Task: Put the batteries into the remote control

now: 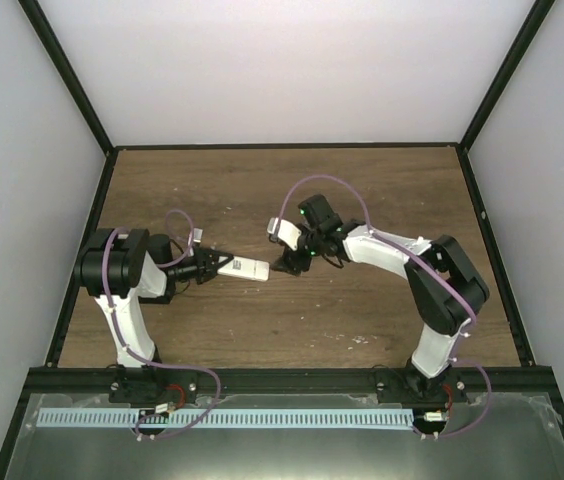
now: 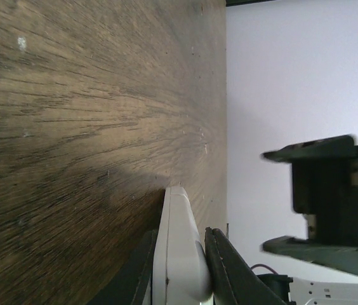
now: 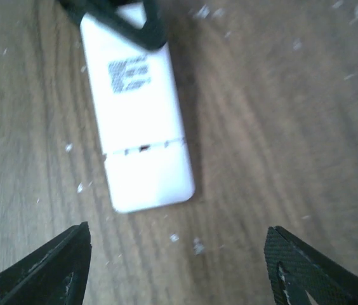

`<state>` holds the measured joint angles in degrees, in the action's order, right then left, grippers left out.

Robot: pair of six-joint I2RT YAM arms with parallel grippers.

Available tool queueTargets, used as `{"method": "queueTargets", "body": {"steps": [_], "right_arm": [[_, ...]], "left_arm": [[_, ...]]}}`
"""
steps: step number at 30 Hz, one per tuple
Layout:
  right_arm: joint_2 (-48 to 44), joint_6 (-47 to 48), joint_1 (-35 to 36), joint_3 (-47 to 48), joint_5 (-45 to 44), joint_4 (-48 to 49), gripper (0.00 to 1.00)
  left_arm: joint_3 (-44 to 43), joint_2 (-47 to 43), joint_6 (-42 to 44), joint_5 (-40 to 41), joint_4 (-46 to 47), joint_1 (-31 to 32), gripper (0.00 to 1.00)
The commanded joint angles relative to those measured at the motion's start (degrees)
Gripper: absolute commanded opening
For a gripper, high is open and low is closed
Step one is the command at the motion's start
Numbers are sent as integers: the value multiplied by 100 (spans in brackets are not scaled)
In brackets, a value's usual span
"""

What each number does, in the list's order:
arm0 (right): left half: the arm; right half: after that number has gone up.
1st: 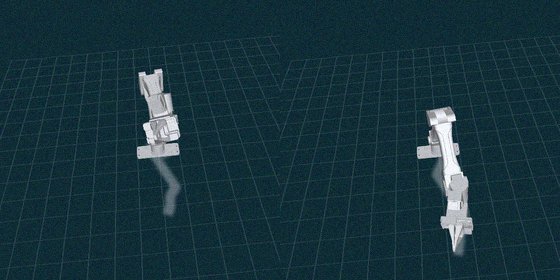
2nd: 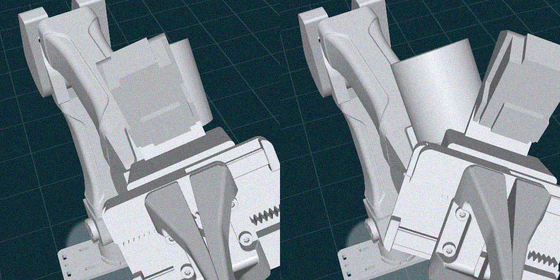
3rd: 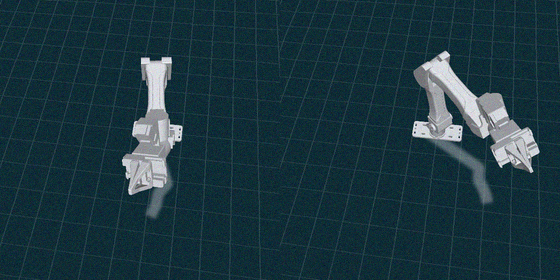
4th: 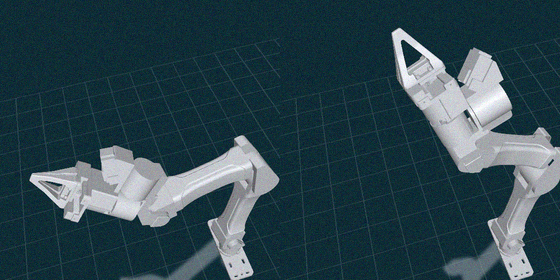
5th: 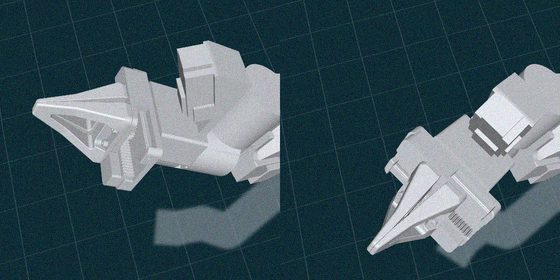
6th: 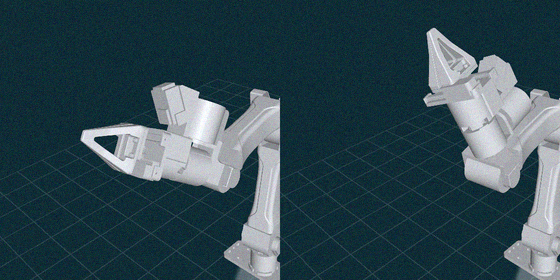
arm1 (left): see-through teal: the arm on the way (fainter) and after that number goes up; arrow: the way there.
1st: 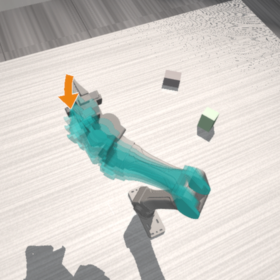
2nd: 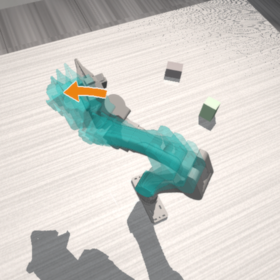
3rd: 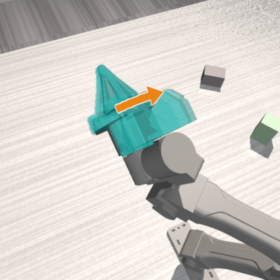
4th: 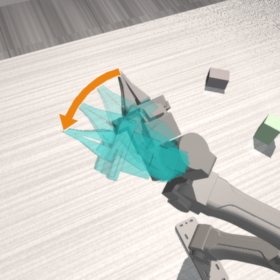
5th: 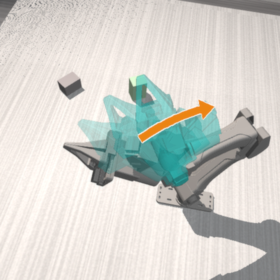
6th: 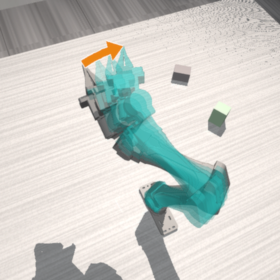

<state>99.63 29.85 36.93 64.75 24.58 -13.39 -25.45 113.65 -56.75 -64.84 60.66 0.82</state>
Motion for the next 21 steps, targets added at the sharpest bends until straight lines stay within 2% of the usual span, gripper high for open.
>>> {"method": "queueTargets", "body": {"steps": [1, 9, 21], "right_arm": [[113, 267, 31, -160, 562, 174, 72], [677, 666, 234, 122, 699, 161, 72], [1226, 873, 470, 380, 214, 165, 71]], "left_arm": [[-27, 35, 195, 2, -151, 50, 0], [-26, 61, 212, 14, -164, 50, 0], [-46, 22, 349, 41, -362, 50, 0]]}}
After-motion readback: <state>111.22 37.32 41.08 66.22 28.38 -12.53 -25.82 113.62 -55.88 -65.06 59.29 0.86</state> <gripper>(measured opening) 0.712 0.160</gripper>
